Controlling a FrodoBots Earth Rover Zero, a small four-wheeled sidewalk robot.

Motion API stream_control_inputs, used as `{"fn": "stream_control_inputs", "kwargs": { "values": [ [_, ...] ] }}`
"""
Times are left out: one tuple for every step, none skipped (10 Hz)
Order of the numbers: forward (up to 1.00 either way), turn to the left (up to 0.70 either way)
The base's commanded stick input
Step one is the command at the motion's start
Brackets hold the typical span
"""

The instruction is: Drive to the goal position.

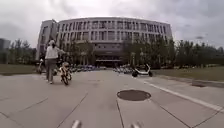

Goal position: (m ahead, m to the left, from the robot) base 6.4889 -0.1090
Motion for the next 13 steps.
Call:
{"fn": "stream_control_inputs", "kwargs": {
  "values": [
    [0.85,0.00],
    [0.85,0.00],
    [0.85,0.00],
    [0.85,0.00],
    [0.85,0.00],
    [0.85,0.00],
    [0.85,0.00],
    [0.85,0.00],
    [0.85,0.00],
    [0.85,0.00],
    [0.85,0.00],
    [0.85,0.00],
    [0.85,0.00]
  ]
}}
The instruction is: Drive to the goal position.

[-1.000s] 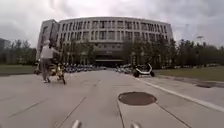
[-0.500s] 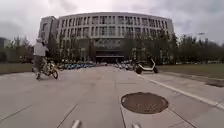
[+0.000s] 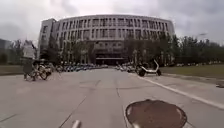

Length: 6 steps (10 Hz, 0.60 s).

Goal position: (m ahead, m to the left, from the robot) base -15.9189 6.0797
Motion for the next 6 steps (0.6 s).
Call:
{"fn": "stream_control_inputs", "kwargs": {
  "values": [
    [0.85,0.00],
    [0.85,0.00],
    [0.85,0.00],
    [0.85,0.00],
    [0.85,0.00],
    [0.85,0.00]
  ]
}}
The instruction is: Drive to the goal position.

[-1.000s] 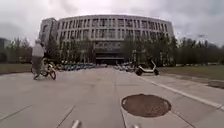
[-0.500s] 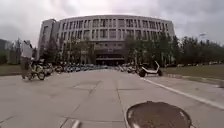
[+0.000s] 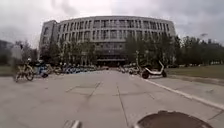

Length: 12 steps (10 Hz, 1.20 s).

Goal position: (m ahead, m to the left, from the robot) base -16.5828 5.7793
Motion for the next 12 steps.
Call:
{"fn": "stream_control_inputs", "kwargs": {
  "values": [
    [0.85,0.00],
    [0.85,0.00],
    [0.85,0.00],
    [0.85,0.00],
    [0.85,0.00],
    [0.85,0.00],
    [0.85,0.00],
    [0.85,0.00],
    [0.85,0.00],
    [0.85,0.00],
    [0.85,0.00],
    [0.85,0.00]
  ]
}}
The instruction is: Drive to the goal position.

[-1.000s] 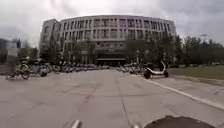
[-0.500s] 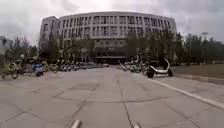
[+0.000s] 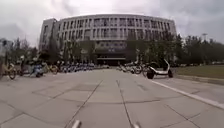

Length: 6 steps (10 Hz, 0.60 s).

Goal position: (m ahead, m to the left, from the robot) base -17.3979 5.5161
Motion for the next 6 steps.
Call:
{"fn": "stream_control_inputs", "kwargs": {
  "values": [
    [0.85,0.00],
    [0.85,0.00],
    [0.85,0.00],
    [0.85,0.00],
    [0.85,0.00],
    [0.85,0.00]
  ]
}}
